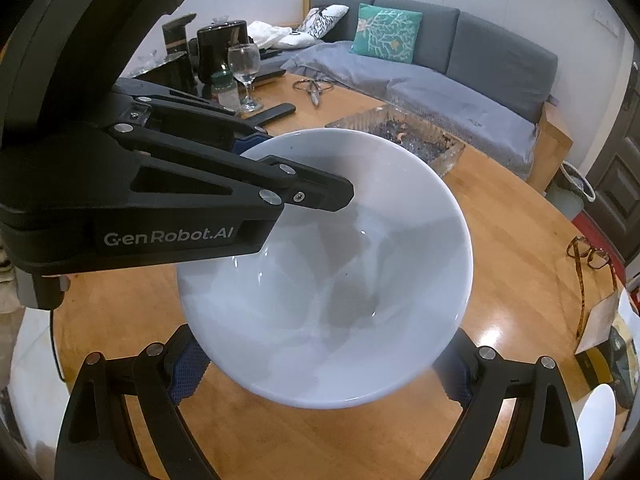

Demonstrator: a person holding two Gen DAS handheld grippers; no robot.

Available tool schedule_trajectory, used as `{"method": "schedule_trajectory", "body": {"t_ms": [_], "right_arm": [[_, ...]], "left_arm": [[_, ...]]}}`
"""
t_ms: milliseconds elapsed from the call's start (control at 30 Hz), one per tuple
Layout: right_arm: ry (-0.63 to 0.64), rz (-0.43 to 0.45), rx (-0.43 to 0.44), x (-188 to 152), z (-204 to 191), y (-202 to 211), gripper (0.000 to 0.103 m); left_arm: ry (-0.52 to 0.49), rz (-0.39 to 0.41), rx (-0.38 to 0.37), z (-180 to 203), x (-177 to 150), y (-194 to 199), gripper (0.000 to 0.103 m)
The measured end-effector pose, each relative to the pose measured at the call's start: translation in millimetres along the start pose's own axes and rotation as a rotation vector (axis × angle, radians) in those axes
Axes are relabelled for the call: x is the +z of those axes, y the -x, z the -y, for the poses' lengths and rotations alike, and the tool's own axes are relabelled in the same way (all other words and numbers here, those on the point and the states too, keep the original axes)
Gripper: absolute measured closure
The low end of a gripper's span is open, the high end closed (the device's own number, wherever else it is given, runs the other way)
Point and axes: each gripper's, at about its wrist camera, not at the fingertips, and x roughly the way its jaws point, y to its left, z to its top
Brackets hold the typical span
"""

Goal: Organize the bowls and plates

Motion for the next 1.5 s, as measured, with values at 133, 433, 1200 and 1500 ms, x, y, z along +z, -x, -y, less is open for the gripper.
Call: {"method": "schedule_trajectory", "body": {"t_ms": [133, 433, 1200, 1500], "right_arm": [[-0.008, -0.008, 0.008, -1.3, 2.3, -5.2, 0.012], [-0.014, -0.020, 0.015, -6.7, 4.3, -9.7, 0.012], [-0.025, -0.036, 0.044, -7.9, 9.2, -10.2, 0.012], [-0.030, -0.037, 0.041, -8.4, 11.1, -4.5, 0.012]], "left_arm": [[0.003, -0.010, -0.003, -3.1, -1.6, -7.0, 0.089], [0.012, -0.032, -0.010, -5.1, -4.3, -19.5, 0.088], [0.031, -0.082, -0.035, -9.6, -16.0, -42.6, 0.080], [0.021, -0.106, -0.027, -5.8, -19.8, -49.5, 0.082]]}}
